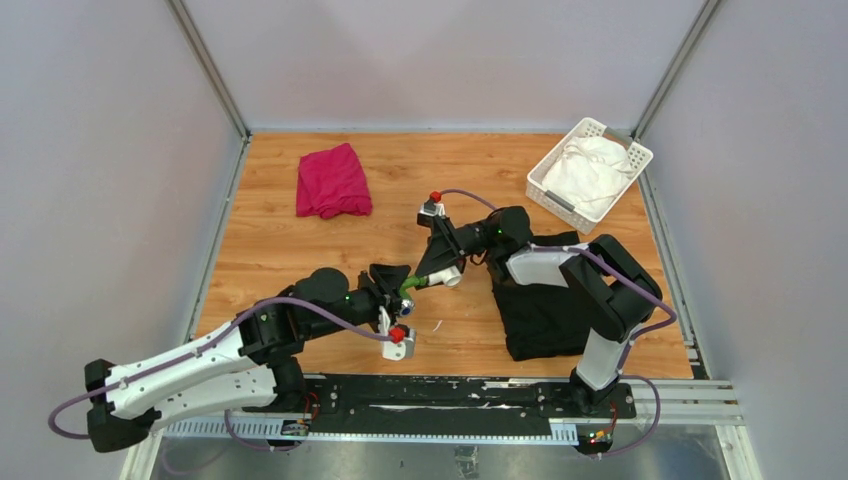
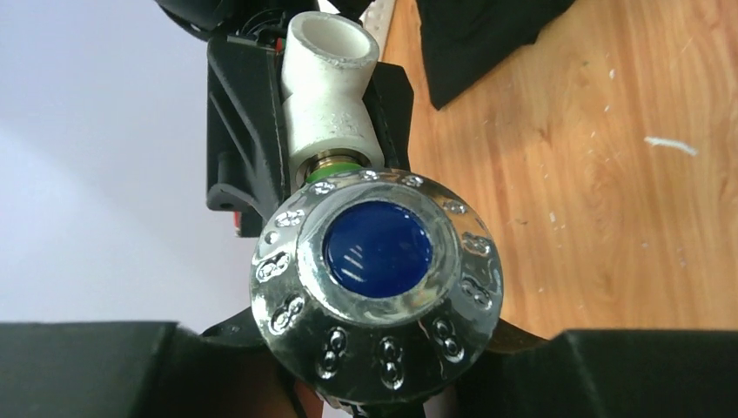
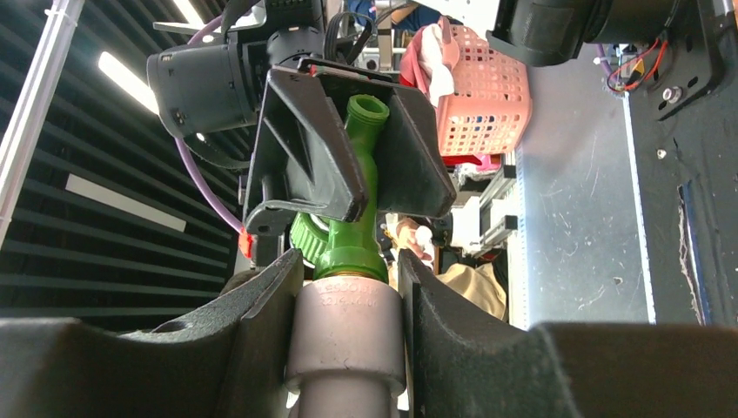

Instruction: Install the water faucets

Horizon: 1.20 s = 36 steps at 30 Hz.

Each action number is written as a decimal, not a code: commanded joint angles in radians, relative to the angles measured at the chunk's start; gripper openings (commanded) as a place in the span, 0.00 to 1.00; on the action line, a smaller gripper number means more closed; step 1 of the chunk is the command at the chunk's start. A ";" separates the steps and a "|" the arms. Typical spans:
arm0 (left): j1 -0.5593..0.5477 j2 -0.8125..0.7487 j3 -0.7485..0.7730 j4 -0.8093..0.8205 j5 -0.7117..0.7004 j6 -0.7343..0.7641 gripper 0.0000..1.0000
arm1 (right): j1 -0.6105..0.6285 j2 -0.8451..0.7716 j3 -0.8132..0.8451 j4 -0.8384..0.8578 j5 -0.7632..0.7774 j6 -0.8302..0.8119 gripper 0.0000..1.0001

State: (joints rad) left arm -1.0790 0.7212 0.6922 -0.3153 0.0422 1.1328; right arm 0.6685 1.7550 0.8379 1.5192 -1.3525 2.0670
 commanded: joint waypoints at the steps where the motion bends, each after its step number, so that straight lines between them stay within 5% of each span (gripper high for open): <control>1: -0.118 0.137 -0.073 -0.032 -0.156 0.190 0.00 | 0.090 -0.041 0.023 0.075 0.145 0.154 0.00; 10: -0.176 0.161 -0.232 0.207 -0.382 0.446 0.00 | 0.089 -0.036 0.044 0.076 0.132 0.149 0.00; 26: -0.204 0.154 -0.261 0.271 -0.450 0.480 0.00 | 0.088 -0.012 0.046 0.076 0.177 0.169 0.00; 31: -0.204 0.136 -0.263 0.264 -0.443 0.457 0.00 | 0.089 -0.011 0.031 0.076 0.193 0.158 0.43; 36: -0.204 0.110 -0.273 0.277 -0.437 0.421 0.00 | 0.089 -0.013 0.054 0.076 0.193 0.151 0.63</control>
State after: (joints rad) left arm -1.2854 0.7574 0.4706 0.0288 -0.4759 1.5864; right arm 0.6441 1.7775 0.8272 1.4876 -1.3647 2.0495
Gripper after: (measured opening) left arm 0.403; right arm 0.585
